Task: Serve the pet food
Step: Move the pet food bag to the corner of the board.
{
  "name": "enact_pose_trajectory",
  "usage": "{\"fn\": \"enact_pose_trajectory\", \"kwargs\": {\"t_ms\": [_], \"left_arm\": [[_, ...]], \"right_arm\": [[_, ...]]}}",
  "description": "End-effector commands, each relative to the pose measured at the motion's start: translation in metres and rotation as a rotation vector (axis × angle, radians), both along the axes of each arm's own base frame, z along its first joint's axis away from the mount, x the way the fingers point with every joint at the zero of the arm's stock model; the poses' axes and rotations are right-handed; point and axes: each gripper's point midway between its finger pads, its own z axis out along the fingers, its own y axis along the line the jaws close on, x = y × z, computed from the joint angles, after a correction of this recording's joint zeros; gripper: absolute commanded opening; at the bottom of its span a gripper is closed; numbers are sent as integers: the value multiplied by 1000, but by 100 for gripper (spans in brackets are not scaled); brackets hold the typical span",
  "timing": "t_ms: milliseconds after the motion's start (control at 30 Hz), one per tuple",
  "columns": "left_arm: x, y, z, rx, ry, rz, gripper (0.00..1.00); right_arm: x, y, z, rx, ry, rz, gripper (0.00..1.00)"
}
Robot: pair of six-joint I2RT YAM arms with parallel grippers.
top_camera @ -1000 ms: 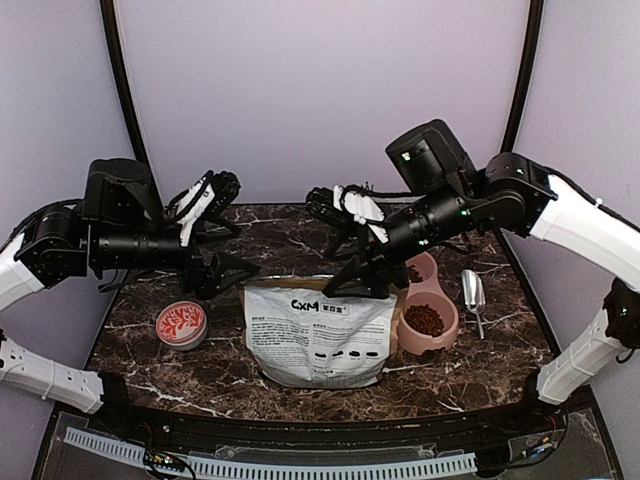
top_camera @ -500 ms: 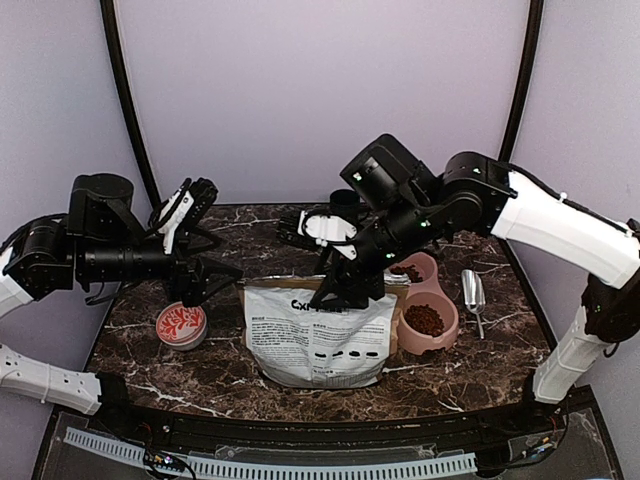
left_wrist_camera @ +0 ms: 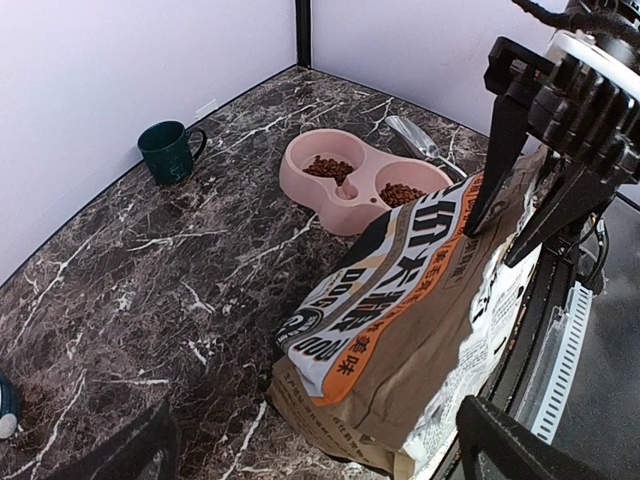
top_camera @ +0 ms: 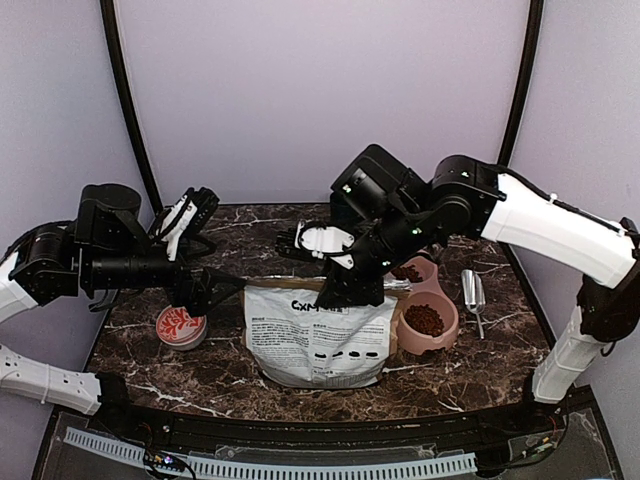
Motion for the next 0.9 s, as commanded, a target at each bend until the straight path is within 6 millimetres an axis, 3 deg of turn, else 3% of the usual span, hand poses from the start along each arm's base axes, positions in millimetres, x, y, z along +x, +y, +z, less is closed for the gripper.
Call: {"fn": "enact_pose_trajectory", "kwargs": {"t_ms": [0,267,700,867], "left_arm": [[1,5,0,-13,3,23,99],[0,7,-3,-14,8,29,99],[7,18,-22,47,22,92,99],[10,18,-41,69,35,110,99]], "right_arm": [[1,-1,-6,-42,-13,-12,24],[1,1,-10,-56,-14,-15,0],[18,28,15,119,-124,-72,0],[39,40,37,203,-202,-160,0]]}}
